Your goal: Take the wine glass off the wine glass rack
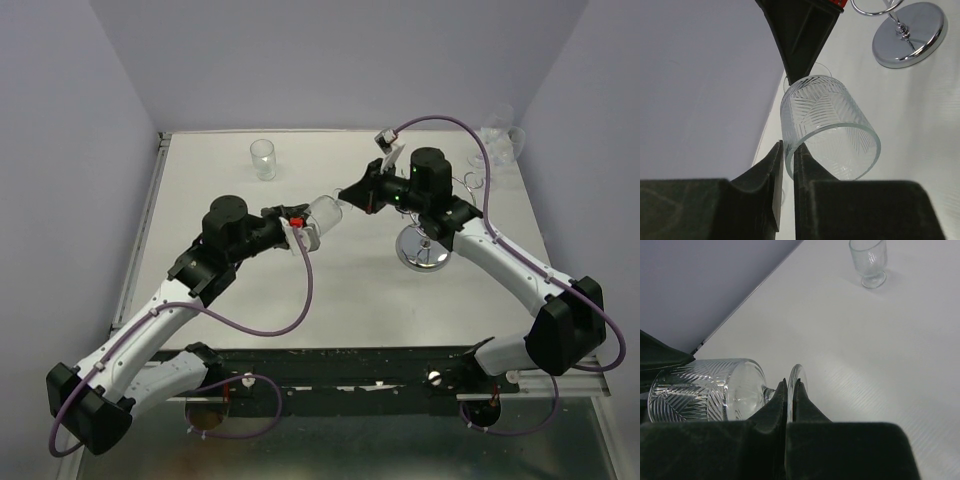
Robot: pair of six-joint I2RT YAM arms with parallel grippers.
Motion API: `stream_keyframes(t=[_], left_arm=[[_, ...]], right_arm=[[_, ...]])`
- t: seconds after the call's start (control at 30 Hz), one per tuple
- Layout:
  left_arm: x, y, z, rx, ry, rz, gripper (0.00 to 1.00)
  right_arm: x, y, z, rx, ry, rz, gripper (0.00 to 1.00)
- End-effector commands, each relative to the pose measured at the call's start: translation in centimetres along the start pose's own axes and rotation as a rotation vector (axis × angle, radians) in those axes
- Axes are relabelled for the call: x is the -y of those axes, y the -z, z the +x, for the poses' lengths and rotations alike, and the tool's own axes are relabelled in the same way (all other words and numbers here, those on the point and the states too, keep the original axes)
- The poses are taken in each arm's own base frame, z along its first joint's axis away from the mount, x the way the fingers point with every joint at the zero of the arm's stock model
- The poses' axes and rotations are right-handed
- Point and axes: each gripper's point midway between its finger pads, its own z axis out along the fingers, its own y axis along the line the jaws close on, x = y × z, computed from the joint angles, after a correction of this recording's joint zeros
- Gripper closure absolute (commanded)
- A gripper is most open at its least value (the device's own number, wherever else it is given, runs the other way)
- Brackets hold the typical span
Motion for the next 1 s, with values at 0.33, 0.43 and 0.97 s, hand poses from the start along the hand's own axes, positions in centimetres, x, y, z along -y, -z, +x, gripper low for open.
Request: stream_keyframes(t=[0.33, 0.43, 0.97], left_arm=[[-2.0, -1.1, -0.6, 0.032, -0.026, -0.123, 1.00], [-2.7, -1.2, -0.6, 0.029, -0.015, -0.159, 1.00], [1.2, 1.6, 7.8, -0.400, 0.182, 0.052, 1.00]], right_arm=[[-0.6, 0.0, 0.0, 0.019, -0.038, -0.031, 0.30], [-0.3, 0.2, 0.3, 0.017, -0.039, -0.017, 0.21], [-2.0, 5.0, -8.9, 0.195, 0.384, -0.016, 0.17]])
